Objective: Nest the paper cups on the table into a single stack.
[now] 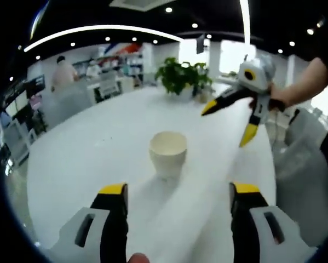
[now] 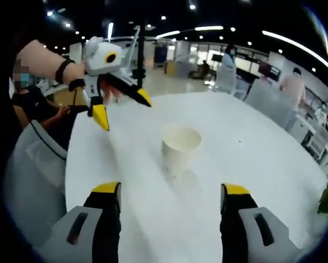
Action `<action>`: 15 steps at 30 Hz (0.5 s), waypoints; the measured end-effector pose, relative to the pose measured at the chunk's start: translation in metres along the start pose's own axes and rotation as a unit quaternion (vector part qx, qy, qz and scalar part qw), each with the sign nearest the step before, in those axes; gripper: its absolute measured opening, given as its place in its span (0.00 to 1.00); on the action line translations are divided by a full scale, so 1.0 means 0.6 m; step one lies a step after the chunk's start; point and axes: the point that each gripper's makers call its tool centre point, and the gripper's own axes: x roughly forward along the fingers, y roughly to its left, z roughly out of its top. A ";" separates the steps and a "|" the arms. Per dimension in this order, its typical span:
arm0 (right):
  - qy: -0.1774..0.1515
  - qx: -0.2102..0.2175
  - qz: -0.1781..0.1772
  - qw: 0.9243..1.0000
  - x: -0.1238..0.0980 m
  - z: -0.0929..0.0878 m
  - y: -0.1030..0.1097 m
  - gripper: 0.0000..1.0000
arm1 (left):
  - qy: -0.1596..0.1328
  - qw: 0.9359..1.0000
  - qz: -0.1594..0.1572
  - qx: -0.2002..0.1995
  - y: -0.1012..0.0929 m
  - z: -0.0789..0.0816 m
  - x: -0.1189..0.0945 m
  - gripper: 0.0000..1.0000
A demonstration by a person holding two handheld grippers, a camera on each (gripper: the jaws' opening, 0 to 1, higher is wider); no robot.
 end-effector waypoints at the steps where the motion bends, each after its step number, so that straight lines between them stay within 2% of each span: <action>1: 0.001 0.001 -0.004 1.000 -0.003 -0.003 0.000 0.78 | -0.002 1.000 0.002 -0.001 -0.002 0.001 -0.004 0.78; 4: 0.009 0.000 -0.027 1.000 -0.012 -0.013 -0.005 0.88 | -0.017 1.000 0.008 -0.011 -0.005 0.005 -0.016 0.89; 7: -0.001 0.030 -0.035 0.999 -0.023 -0.016 -0.006 0.93 | -0.040 0.999 0.020 -0.030 -0.007 0.010 -0.031 0.98; 8: -0.007 0.038 -0.038 0.999 -0.026 -0.015 -0.006 0.96 | -0.044 0.998 0.021 -0.032 -0.009 0.009 -0.036 0.99; 9: -0.030 0.055 -0.036 0.997 -0.030 -0.006 0.000 1.00 | -0.045 0.998 0.023 -0.034 -0.011 0.006 -0.042 0.99; 11: -0.048 0.074 -0.028 0.996 -0.037 -0.001 0.008 1.00 | -0.046 0.998 0.025 -0.032 -0.014 -0.002 -0.047 0.99; 12: -0.043 0.071 -0.032 0.996 -0.044 -0.006 0.007 1.00 | -0.047 0.998 0.025 -0.030 -0.016 -0.004 -0.050 0.99; 15: -0.054 0.078 -0.038 0.995 -0.057 -0.006 0.011 1.00 | -0.045 0.998 0.030 -0.013 -0.019 -0.014 -0.064 0.99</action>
